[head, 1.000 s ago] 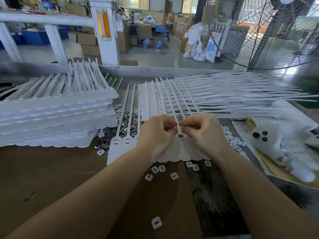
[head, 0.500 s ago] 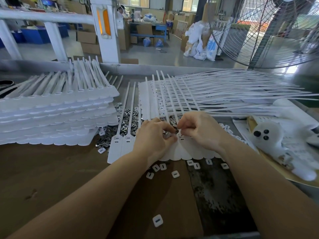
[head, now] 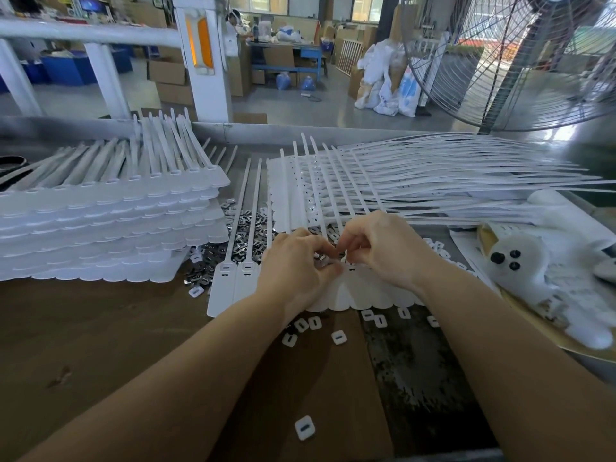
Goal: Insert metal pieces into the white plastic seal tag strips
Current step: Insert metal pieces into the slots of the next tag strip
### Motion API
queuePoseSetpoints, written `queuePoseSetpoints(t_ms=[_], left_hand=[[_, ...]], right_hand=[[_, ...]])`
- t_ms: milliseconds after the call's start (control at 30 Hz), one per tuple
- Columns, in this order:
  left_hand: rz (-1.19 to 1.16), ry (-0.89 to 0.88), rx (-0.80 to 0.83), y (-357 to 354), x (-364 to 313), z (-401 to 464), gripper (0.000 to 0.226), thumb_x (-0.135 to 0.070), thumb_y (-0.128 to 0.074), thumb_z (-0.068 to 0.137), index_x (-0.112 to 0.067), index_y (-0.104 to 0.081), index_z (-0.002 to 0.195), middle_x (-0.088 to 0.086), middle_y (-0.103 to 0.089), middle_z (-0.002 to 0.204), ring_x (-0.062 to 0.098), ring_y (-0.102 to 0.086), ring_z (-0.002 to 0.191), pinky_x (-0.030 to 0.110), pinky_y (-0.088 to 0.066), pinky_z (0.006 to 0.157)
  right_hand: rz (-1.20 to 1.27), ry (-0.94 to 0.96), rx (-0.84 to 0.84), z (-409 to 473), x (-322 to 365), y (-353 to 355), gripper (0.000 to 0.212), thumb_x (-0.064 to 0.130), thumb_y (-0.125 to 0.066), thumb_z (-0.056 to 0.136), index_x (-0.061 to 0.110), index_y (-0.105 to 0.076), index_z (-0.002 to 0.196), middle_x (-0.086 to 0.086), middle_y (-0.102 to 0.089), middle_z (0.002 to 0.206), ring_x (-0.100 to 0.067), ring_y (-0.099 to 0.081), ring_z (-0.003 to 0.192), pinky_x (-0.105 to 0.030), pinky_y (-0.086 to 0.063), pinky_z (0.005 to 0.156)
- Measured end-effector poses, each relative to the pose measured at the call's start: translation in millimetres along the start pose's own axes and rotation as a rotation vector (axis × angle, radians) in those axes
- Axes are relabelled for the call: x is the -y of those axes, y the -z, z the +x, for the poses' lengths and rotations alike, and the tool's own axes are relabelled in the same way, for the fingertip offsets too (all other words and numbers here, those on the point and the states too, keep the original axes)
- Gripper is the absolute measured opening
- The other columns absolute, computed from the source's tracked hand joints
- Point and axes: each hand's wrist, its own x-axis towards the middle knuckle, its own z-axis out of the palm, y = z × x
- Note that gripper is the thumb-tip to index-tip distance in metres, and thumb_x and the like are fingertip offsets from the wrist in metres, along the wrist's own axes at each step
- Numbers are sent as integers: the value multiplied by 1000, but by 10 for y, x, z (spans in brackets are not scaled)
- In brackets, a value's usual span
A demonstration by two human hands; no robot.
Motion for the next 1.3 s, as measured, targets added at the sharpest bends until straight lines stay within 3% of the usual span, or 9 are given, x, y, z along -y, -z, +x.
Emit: queuePoseSetpoints(t_ms=[200, 400, 667, 833, 1067, 1300], left_hand=[[18, -5, -5, -3, 1, 5, 20, -41, -63, 84, -31, -66, 101, -14, -44, 93, 14, -40, 105, 27, -31, 89], [25, 0, 12, 0, 0, 9, 21, -42, -63, 84, -31, -66, 102, -13, -44, 95, 15, -40, 108, 27, -30, 89], [1, 18, 10, -1, 2, -7, 19, -41, -63, 83, -32, -66, 99, -13, -46, 96, 15, -40, 109, 33, -34, 96], [-7, 21, 6, -3, 1, -4, 19, -41, -64, 83, -32, -66, 99, -13, -46, 95, 14, -39, 107, 33, -34, 95], [-8, 27, 6, -12, 21, -1, 19, -41, -65, 82, -32, -66, 99, -13, -46, 96, 14, -40, 107, 33, -33, 96], [68, 9, 22, -20, 12, 2, 19, -44, -59, 86, -36, -65, 102, -13, -46, 100, 15, -39, 109, 36, -33, 98]], right_hand=[[-95, -16, 32, -33, -24, 4, 11, 17, -63, 87, 21, -72, 93, 5, -67, 97, -13, -61, 93, -36, -50, 87], [92, -167, -8, -18, -35, -1, 12, 13, -65, 84, 18, -74, 90, 5, -70, 93, -8, -62, 88, -25, -50, 83], [213, -344, -53, -7, 26, -58, 17, 5, -64, 80, 17, -75, 78, -1, -69, 93, -14, -61, 92, -25, -47, 77], [207, -375, -53, -3, 50, -43, 17, 4, -65, 77, 18, -75, 74, 0, -69, 90, -14, -60, 90, -24, -46, 73], [288, -446, -35, 12, 47, -38, 26, 0, -68, 74, 22, -66, 61, 9, -57, 68, -1, -51, 67, -13, -36, 51], [299, -429, -48, -5, 37, -40, 25, 1, -70, 74, 21, -67, 60, 10, -58, 67, 1, -51, 66, -12, -38, 54]])
